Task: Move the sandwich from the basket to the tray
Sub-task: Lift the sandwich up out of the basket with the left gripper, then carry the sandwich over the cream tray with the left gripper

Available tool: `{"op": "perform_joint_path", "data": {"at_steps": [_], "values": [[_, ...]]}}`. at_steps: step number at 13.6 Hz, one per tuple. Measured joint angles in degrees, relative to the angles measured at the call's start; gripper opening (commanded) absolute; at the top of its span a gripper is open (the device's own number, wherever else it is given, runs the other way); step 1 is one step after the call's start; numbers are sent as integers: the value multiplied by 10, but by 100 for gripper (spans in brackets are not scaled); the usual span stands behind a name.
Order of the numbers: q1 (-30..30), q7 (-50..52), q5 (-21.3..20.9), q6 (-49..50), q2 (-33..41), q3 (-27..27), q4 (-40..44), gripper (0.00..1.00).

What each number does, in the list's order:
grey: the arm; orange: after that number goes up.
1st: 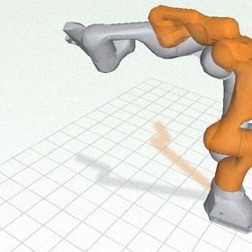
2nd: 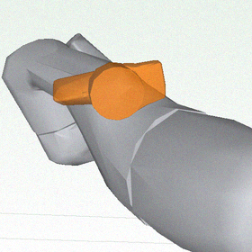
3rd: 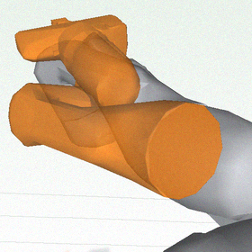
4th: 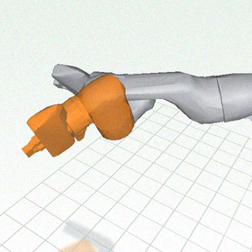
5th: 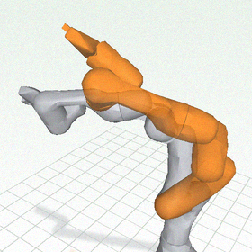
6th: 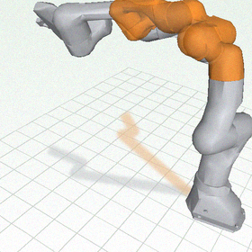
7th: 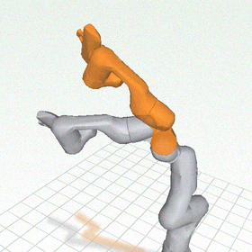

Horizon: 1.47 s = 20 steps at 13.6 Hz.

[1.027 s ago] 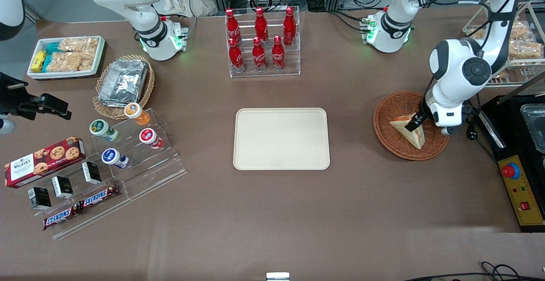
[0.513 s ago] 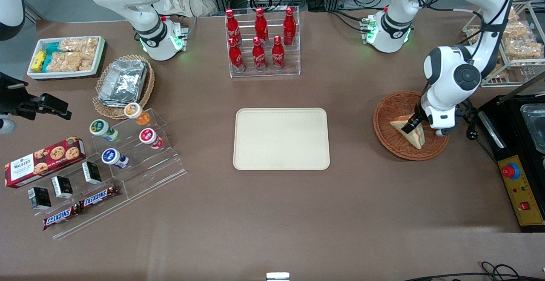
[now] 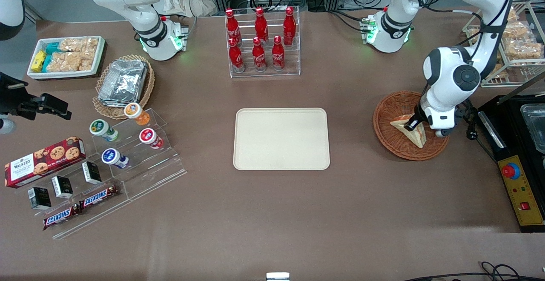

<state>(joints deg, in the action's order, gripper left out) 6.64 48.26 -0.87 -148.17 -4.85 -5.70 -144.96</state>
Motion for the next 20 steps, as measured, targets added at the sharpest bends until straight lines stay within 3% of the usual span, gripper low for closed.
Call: {"op": "perform_joint_path", "data": {"at_steps": [4,9,12,15,20], "values": [[1,-10,-1,23,18,2,9,0],[1,-114,-2,173,114,3,59,0],[2,-158,-3,357,142,9,177,0],[5,-165,-3,520,136,53,336,0],[8,-158,0,615,81,161,499,0]]}}
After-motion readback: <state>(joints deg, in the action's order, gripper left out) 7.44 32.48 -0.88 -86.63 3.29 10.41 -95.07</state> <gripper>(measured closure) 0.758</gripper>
